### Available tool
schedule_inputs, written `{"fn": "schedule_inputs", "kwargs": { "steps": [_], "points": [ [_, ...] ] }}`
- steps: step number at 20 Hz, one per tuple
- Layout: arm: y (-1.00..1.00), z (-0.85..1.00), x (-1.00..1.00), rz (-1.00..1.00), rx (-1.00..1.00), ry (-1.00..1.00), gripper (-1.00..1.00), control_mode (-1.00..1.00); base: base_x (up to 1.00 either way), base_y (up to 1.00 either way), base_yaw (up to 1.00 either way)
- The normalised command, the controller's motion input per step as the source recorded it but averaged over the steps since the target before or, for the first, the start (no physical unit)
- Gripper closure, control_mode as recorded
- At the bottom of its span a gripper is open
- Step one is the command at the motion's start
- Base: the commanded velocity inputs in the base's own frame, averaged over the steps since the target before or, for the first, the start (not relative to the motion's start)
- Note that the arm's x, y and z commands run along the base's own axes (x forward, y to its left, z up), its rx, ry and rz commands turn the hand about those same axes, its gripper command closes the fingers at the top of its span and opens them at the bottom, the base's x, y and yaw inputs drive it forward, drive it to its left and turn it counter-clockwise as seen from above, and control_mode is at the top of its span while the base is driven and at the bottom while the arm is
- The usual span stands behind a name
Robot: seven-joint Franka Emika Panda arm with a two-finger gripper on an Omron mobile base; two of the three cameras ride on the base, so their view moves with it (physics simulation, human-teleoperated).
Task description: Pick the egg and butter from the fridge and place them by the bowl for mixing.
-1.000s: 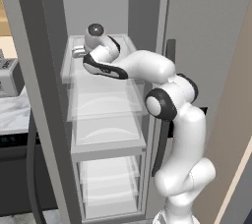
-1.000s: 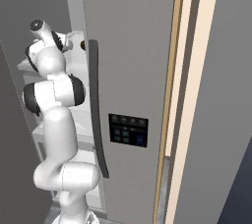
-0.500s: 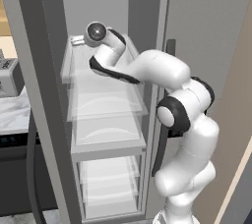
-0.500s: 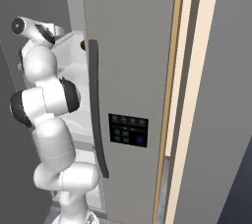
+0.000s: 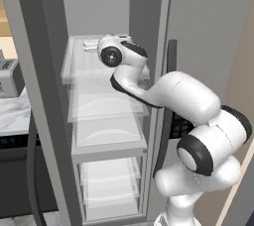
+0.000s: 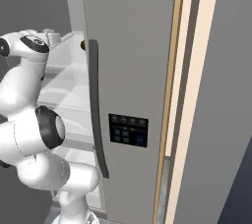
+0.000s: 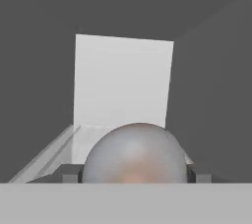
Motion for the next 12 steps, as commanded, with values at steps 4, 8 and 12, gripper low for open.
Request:
{"fn": "schedule_inputs", "kwargs": {
  "steps": [4,8,12],
  "points": [
    [-0.68,0.25,-1.00,-0.09,0.02,-0.01,1.00,-1.00,0.00,0.00,0.00],
    [-0.60,0.24,-1.00,-0.08,0.00,0.15,1.00,-1.00,0.00,0.00,0.00],
    [-0.55,0.22,-1.00,-0.08,0.00,0.29,1.00,-1.00,0.00,0.00,0.00]
  ]
}}
